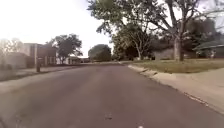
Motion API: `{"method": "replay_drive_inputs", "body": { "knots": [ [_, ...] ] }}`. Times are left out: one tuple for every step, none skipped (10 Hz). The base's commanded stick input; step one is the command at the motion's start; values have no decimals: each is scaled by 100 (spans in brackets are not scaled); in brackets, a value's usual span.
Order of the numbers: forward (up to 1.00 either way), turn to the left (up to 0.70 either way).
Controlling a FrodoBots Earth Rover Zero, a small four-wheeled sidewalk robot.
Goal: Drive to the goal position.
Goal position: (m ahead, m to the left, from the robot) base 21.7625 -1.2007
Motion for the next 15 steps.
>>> {"method": "replay_drive_inputs", "body": {
  "knots": [
    [100,0],
    [100,0],
    [100,0],
    [100,-10],
    [100,-11],
    [100,0],
    [100,0],
    [100,0],
    [100,0],
    [100,0],
    [100,0],
    [100,0],
    [100,0],
    [100,0],
    [100,0]
  ]
}}
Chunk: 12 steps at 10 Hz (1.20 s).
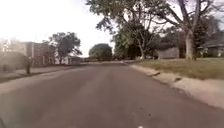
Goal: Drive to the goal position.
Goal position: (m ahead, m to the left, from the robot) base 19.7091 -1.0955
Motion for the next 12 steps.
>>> {"method": "replay_drive_inputs", "body": {
  "knots": [
    [100,0],
    [100,0],
    [100,0],
    [100,0],
    [100,0],
    [100,0],
    [100,0],
    [100,0],
    [100,0],
    [100,0],
    [100,0],
    [100,0]
  ]
}}
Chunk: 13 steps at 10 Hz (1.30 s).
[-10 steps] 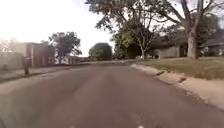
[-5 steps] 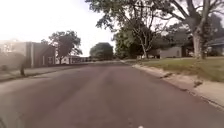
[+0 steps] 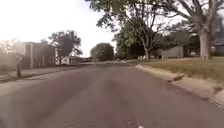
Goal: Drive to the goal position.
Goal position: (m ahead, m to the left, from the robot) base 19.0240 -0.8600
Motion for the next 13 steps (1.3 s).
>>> {"method": "replay_drive_inputs", "body": {
  "knots": [
    [100,0],
    [100,0],
    [100,0],
    [100,0],
    [100,0],
    [100,0],
    [100,0],
    [100,0],
    [100,0],
    [100,0],
    [100,-37],
    [100,-36],
    [100,-17]
  ]
}}
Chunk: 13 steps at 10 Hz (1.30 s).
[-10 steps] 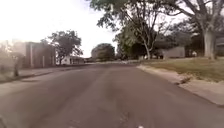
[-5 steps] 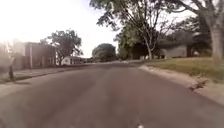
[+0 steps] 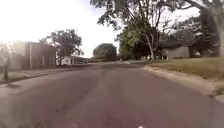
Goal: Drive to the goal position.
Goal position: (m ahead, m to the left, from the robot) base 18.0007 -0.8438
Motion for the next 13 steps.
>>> {"method": "replay_drive_inputs", "body": {
  "knots": [
    [100,0],
    [100,0],
    [100,0],
    [100,-1],
    [100,-19],
    [100,-37],
    [100,-37],
    [100,-20],
    [100,0],
    [100,0],
    [100,0],
    [100,0],
    [100,0]
  ]
}}
